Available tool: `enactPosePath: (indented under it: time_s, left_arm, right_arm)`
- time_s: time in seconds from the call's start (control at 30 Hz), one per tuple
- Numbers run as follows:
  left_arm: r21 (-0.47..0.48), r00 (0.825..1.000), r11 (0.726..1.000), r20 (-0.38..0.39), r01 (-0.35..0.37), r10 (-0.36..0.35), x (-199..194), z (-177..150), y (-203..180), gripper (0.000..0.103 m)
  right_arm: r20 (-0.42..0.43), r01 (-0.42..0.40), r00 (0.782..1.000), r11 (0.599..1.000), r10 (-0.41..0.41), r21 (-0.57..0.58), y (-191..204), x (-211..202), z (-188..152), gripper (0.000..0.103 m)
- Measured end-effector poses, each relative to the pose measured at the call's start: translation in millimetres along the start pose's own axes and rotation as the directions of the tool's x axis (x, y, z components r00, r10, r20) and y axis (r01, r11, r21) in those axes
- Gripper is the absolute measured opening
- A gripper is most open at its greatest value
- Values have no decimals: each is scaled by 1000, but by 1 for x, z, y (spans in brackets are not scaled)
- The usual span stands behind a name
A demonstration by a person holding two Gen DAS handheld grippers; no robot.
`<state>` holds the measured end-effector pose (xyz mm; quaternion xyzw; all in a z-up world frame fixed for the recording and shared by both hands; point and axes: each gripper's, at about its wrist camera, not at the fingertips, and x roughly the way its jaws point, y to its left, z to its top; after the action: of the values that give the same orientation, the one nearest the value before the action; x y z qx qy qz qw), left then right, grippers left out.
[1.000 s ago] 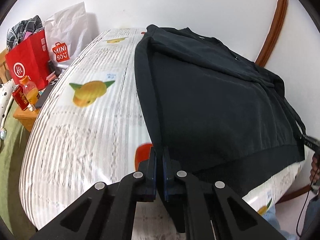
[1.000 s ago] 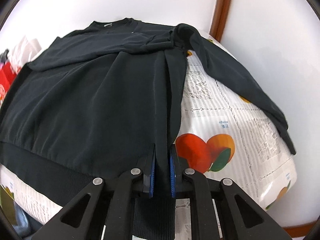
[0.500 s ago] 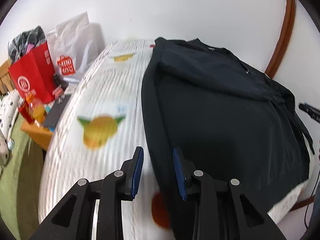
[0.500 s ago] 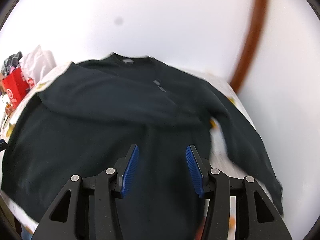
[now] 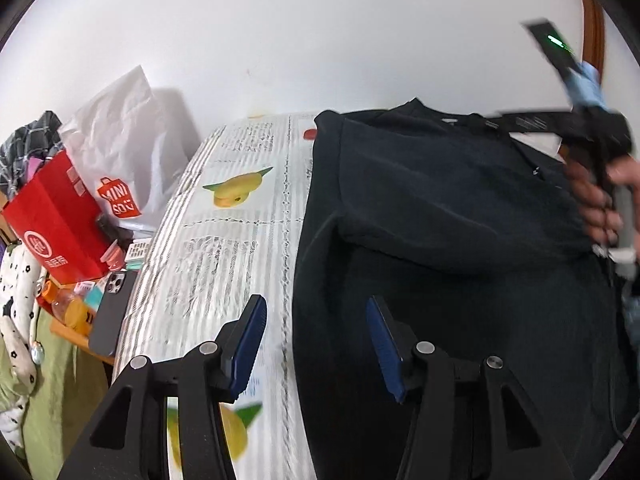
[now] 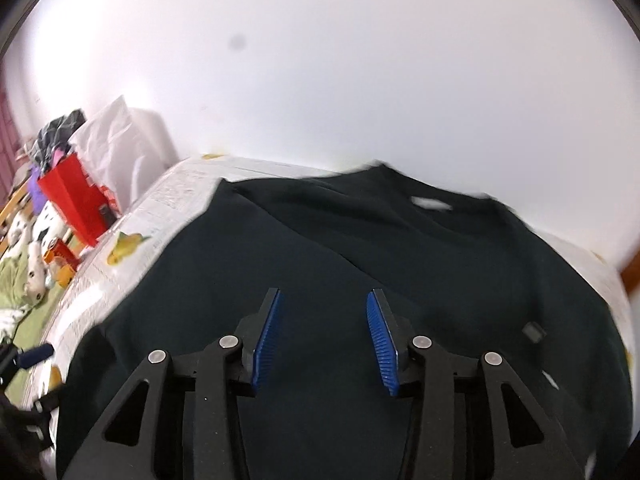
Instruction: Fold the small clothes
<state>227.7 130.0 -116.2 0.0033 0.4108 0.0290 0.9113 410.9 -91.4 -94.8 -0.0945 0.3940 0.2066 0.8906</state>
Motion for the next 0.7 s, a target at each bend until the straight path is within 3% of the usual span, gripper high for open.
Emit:
enactPosePath:
  time_s: [0.23,0.43,0.47,0.5,0.57,0.7]
  left_arm:
    - [25,1000,1000,-7,12,-11,36,21,1,47]
    - [0,998,998,27,56,-56,51,35,1,21]
    - [-11,996,997,41,75,-75,49,35,3,14]
    - [-30,994,995,57,94,-92,47,34,6,10]
    - [-70,990,991,85,115,-109,44,32,12,9]
    - [-106,994,991,83,79,-70,46,29,19,8]
  right_arm:
    - [-54,-128,991,990,125,-61,45,92,54,46]
    - [-100,-224,970,975,224,10,63,151,80,46]
    - [-109,-240,964,970,241,22,64,158,82,37]
    - [-115,-273,955,962,275,29,65,162,84,14]
    - [-110,-315,943,949,316,19,68,161,89,10]
    - [16,-360,933,933,359,9,70,137,102,8]
